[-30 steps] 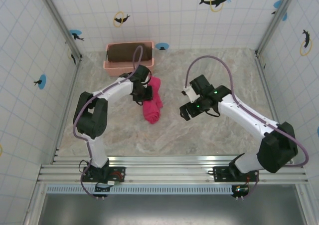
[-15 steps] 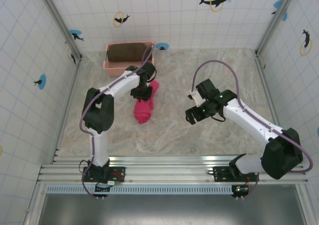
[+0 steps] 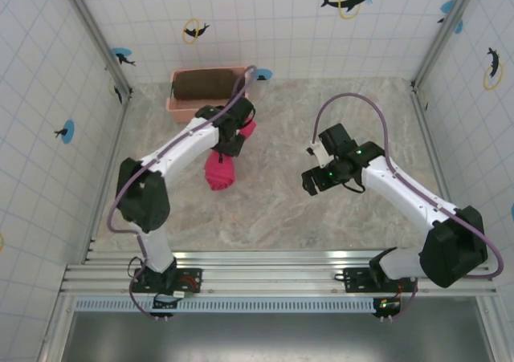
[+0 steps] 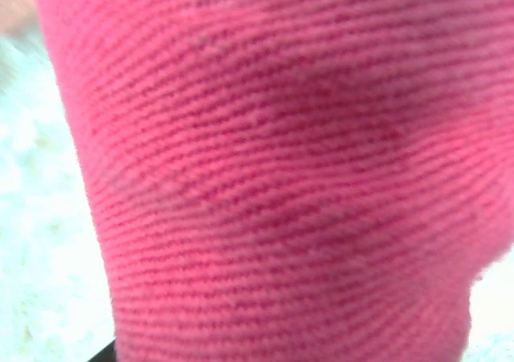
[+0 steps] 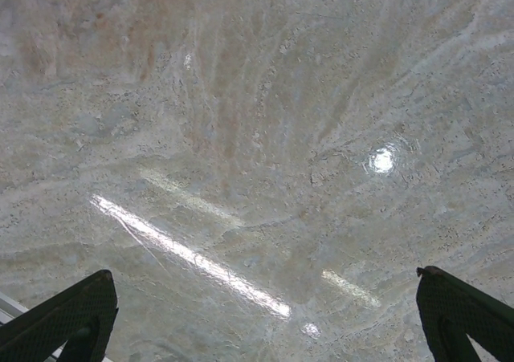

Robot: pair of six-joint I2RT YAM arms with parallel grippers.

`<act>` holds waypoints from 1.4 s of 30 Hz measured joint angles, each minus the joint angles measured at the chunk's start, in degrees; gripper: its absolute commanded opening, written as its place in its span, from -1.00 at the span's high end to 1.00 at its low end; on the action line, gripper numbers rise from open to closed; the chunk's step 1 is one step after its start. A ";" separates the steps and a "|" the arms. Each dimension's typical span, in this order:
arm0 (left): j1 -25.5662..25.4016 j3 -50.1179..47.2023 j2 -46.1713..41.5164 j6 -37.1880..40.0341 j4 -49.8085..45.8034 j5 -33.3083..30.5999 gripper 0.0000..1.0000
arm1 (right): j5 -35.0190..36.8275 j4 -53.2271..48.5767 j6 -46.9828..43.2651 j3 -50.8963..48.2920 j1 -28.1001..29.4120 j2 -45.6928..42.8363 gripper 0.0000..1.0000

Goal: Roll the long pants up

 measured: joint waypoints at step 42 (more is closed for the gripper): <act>17.29 -6.69 21.94 -72.19 90.05 0.04 1.00 | 3.89 1.70 3.61 4.57 -0.44 9.18 -0.98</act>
